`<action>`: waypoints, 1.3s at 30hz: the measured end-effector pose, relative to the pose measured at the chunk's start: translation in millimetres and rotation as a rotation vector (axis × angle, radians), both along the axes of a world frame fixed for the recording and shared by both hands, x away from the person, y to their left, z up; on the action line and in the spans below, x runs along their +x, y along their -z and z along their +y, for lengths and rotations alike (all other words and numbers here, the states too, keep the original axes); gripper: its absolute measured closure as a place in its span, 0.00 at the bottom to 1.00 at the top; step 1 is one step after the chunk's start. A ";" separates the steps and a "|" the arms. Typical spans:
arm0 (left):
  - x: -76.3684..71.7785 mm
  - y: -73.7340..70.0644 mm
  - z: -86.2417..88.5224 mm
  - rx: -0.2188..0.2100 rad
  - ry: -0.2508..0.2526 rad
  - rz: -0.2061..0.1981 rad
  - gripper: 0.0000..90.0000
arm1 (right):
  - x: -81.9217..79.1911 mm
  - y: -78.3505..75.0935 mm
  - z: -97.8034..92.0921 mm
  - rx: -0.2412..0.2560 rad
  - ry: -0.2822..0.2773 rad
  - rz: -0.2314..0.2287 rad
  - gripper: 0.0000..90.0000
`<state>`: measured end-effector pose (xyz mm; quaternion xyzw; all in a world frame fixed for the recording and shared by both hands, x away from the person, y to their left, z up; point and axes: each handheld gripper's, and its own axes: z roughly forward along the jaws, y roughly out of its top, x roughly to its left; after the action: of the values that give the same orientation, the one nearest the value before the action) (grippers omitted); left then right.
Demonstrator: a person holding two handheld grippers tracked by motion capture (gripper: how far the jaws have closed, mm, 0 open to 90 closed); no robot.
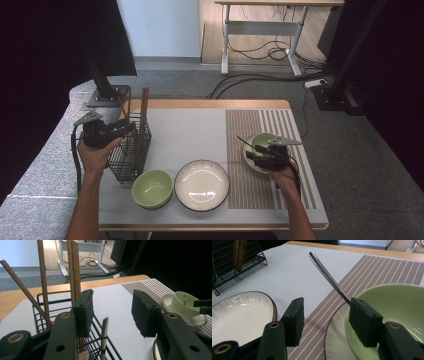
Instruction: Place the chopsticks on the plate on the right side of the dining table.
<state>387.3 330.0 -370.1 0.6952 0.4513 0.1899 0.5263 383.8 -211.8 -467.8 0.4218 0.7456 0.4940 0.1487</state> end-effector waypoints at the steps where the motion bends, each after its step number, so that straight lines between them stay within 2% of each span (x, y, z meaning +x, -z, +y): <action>1: 1.3 0.2 0.9 -0.001 0.001 -0.002 0.58 | 0.0 0.0 0.0 -0.001 -0.001 0.001 0.51; 13: 16.7 2.6 9.5 0.006 -0.015 0.014 0.58 | -1.8 -0.9 0.1 0.004 0.000 -0.002 0.51; 15: 21.3 2.6 12.0 -0.004 -0.015 0.018 0.58 | -1.9 -0.9 -0.1 0.004 0.001 -0.001 0.51; 21: 27.5 -0.2 14.4 0.001 -0.018 0.010 0.59 | -2.4 0.7 2.6 0.000 -0.005 0.002 0.51; 25: 32.2 -1.0 12.9 0.026 -0.022 0.021 0.59 | -3.9 0.0 2.5 0.002 -0.014 0.001 0.51; 31: 39.2 4.5 12.9 0.027 -0.021 0.041 0.59 | -4.7 0.2 1.4 0.008 -0.014 0.002 0.51; 33: 41.9 6.8 11.7 0.046 -0.029 0.048 0.59 | -4.0 1.2 1.9 0.003 -0.024 0.009 0.51; 39: 46.9 8.6 12.2 0.041 -0.030 0.049 0.59 | -3.7 3.6 5.8 -0.013 -0.042 0.011 0.51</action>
<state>434.2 342.3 -378.7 0.7034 0.4703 0.1899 0.4980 380.1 -206.0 -471.4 0.4078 0.7584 0.4897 0.1367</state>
